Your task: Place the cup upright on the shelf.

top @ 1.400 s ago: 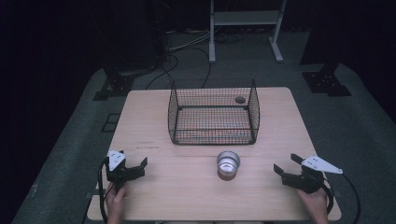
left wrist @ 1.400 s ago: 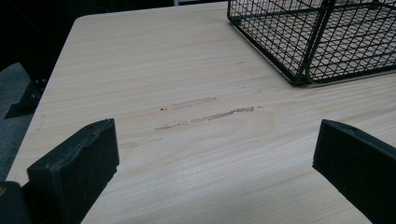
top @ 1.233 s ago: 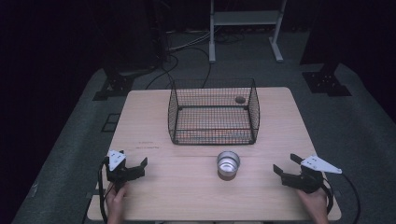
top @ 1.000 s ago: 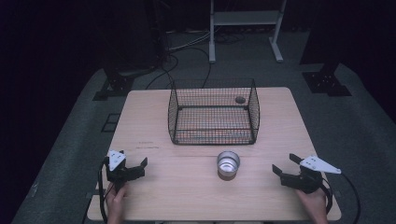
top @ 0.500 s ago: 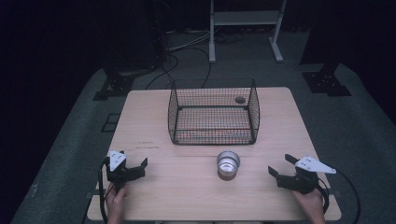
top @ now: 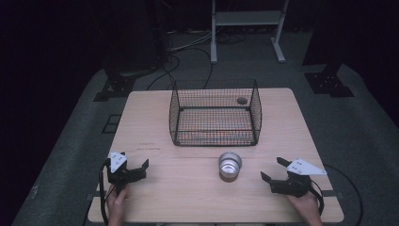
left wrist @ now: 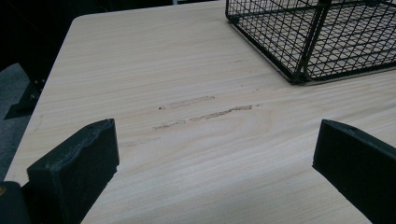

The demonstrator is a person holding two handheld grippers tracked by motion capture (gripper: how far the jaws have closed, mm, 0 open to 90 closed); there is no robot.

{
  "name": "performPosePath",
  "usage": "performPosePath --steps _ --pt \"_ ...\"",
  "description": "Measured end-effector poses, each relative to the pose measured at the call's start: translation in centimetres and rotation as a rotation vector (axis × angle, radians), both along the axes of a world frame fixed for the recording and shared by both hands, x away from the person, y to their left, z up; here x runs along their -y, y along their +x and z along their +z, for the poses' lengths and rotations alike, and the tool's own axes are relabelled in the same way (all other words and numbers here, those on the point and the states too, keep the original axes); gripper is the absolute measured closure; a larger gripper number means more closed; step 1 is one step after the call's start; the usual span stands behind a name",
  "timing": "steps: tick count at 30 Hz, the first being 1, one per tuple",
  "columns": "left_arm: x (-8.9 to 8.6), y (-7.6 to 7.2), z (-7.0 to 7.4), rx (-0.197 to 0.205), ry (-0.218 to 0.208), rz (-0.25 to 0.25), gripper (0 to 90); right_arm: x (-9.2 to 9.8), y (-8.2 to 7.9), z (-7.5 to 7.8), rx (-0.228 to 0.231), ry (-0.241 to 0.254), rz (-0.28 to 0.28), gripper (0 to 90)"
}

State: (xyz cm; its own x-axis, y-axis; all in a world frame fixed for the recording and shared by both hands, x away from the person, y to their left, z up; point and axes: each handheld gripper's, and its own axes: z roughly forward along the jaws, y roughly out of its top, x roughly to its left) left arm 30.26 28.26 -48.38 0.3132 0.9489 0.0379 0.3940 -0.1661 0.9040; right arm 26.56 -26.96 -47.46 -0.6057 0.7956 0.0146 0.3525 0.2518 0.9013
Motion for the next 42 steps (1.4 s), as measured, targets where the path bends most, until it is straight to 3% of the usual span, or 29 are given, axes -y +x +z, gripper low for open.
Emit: performPosePath --steps 4,11,23,29,42 --pt "0.0 0.0 0.0 0.0 0.0 -0.001 0.0 -0.6 -0.2 0.2 -0.014 0.037 0.04 13.5" --pt "0.0 0.0 0.0 0.002 -0.004 0.0 0.0 -1.7 -0.7 0.5 -0.011 0.037 0.093 13.5" --pt "0.0 0.0 0.0 0.002 -0.001 0.0 0.0 -4.1 -0.8 0.9 -0.05 -0.021 0.196 12.3" --pt "0.0 0.0 0.0 0.002 -0.002 0.0 0.0 -4.9 -0.4 1.0 -0.078 -0.044 0.216 10.8" --pt "0.0 -0.1 0.0 0.003 -0.002 0.0 0.0 -7.0 0.9 1.6 -0.095 -0.093 0.262 9.2"
